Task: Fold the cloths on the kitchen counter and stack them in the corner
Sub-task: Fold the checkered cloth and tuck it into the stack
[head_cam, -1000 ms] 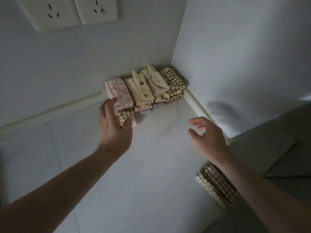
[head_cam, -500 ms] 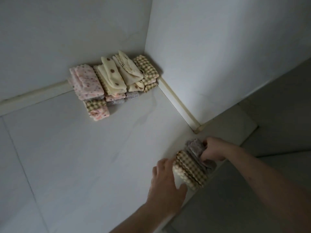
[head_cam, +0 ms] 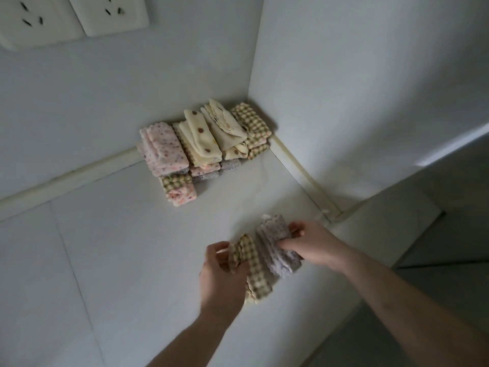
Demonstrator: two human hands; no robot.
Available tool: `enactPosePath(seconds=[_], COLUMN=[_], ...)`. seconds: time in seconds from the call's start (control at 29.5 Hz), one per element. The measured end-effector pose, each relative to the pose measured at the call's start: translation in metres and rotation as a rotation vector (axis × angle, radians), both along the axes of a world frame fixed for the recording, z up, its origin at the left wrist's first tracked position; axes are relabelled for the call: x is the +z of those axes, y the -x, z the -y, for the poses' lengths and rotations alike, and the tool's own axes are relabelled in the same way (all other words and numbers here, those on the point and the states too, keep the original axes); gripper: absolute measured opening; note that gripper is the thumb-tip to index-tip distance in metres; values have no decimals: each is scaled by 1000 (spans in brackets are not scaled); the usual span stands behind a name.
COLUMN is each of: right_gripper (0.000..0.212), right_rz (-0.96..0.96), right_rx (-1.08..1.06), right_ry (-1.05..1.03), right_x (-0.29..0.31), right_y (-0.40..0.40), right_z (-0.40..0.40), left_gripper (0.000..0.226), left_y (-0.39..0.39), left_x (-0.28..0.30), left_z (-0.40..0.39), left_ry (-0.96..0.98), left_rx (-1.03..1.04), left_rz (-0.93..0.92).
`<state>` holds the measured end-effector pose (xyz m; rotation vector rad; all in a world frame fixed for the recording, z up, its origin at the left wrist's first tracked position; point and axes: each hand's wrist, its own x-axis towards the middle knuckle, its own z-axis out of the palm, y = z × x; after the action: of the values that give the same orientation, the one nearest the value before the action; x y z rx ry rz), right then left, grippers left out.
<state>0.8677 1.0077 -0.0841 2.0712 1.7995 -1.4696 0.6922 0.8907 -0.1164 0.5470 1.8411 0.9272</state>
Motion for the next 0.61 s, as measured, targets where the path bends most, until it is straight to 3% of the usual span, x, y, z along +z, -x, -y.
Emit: enactPosePath(seconds=[0.1,0.24,0.37,0.48,0.61], right_gripper=[7,25,21,18,21], right_rz=[-56,-132,-230,-381,-351], right_rx=[-68,-162,-282,-416,-401], right_ry=[-117,-128,-262,-429,-733], right_x=[0,-17,-3,19,38], right_y=[17,37,58,67,85], right_z=[-13,-13,-30,-74,-140], left_gripper=[42,37,33,33,37], left_y=[30,51,63,73,90], left_x=[2,1,28,64,94], left_z=[-22,-41,-73,-121,-200], left_ry=[-29,-4,-80,-231,-357], left_rx=[32,-28,-44,-34,1], left_rz=[-35,-42,-8,-37,-92])
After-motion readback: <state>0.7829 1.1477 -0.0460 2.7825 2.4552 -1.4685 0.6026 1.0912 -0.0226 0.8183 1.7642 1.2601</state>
